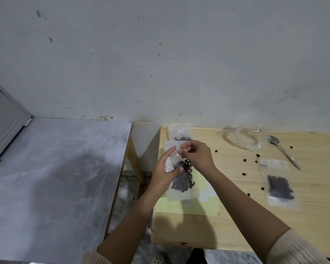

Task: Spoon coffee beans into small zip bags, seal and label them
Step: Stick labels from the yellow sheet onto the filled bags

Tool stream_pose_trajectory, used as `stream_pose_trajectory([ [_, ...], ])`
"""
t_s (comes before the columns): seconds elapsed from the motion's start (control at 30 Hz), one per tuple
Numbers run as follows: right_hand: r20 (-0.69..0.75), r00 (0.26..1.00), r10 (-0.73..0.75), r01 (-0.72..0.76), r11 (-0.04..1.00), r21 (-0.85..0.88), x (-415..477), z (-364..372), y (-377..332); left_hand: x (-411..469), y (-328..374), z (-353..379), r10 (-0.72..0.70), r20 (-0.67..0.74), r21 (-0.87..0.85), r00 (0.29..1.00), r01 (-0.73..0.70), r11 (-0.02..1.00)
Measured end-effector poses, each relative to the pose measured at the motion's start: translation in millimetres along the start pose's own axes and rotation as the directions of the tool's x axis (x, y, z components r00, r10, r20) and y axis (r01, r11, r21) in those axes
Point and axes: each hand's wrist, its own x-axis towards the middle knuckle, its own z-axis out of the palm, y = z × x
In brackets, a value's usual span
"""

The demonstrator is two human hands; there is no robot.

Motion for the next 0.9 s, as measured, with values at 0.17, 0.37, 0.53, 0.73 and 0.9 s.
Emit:
stream_pose_trajectory([
  [0.17,-0.032,0.999,0.004,-0.004,1.000,-0.018,-2.5,-0.3,-4.9,-0.9,5.2,2.9,0.005,-0.006,-0.003,1.000,-0.005,1.000],
  [0.37,-0.090,0.996,0.005,-0.008,0.999,-0.038,-6.0,0.6,-6.7,-1.9,5.6,6.9,0.016,-0.023,0.012,1.000,-0.015,1.000],
  [0.53,-0.151,0.988,-0.003,-0.012,0.995,-0.095,-8.1,-4.5,-8.6,-2.9,8.7,6.2,0.009,-0.042,-0.024,0.999,-0.010,1.000],
  [0.73,-0.112,0.978,0.177,-0.184,0.982,-0.051,-8.1,-19.9,-15.6,-3.0,15.0,1.0,0.014,-0.059,-0.048,0.998,-0.017,0.999],
  [0.9,0.058,0.987,0.149,-0.158,0.969,0.190,-12.2,-27.2,-20.3,3.7,27.1,4.2,-0.078,-0.106,-0.225,0.991,0.053,0.973],
])
